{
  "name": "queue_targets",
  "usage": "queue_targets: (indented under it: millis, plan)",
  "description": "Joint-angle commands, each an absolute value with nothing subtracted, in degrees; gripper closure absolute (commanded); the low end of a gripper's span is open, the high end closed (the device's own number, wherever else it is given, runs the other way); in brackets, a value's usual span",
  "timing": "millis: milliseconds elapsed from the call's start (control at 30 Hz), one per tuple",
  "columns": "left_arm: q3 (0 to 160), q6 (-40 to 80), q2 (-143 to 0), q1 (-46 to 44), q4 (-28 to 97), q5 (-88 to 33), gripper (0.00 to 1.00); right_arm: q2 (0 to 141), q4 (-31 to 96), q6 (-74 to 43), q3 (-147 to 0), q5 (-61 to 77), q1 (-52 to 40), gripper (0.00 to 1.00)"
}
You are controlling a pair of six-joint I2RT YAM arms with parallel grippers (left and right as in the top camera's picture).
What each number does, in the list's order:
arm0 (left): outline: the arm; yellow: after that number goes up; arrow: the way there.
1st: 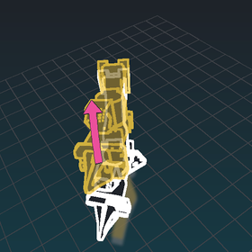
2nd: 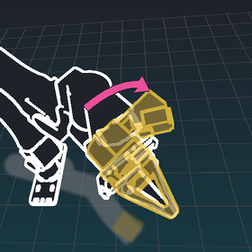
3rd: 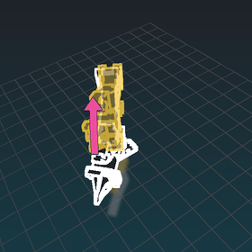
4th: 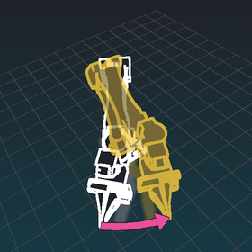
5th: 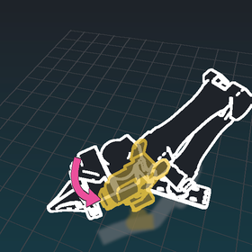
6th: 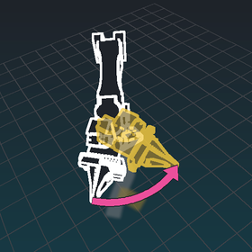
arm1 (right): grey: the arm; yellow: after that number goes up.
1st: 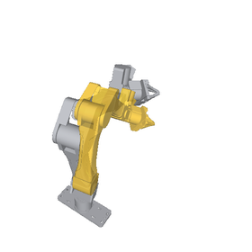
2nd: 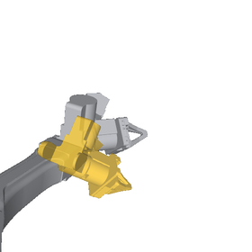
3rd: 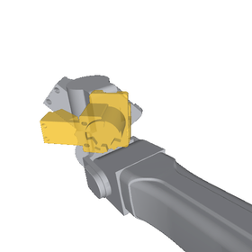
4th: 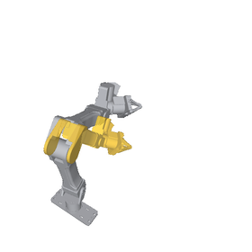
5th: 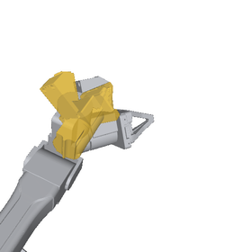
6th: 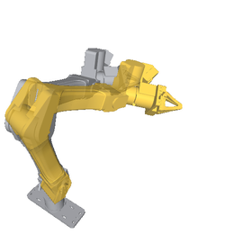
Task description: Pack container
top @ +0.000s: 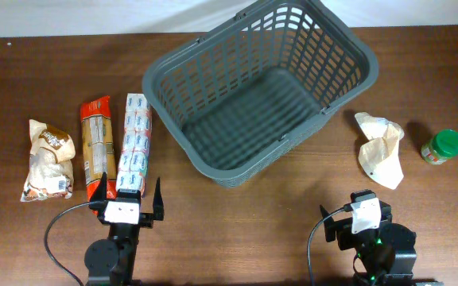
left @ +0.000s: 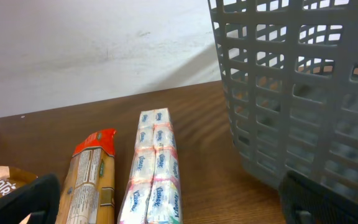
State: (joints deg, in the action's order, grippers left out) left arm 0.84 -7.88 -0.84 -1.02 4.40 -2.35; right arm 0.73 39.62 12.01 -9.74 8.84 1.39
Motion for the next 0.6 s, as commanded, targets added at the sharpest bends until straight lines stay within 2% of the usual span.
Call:
queue_targets:
  millis: [0,367,567]
  plan:
    - [0.5,-8.6,-0.7,-1.1,4.6,-1.9,0.01,0.2,39.4,12.0,-9.4,8.3,1.0,0.01]
    - [0.5,-9.1,-0.7,-1.0,0.6,1.8,0.01,0.2,37.4,9.7,-9.4,9.2,1.0,0.01]
    - [0.8,-6.2,-0.7,-1.0,-2.1,-5.7,0.01,0.2,32.3,6.4,-9.7,20.4,1.0,0.01]
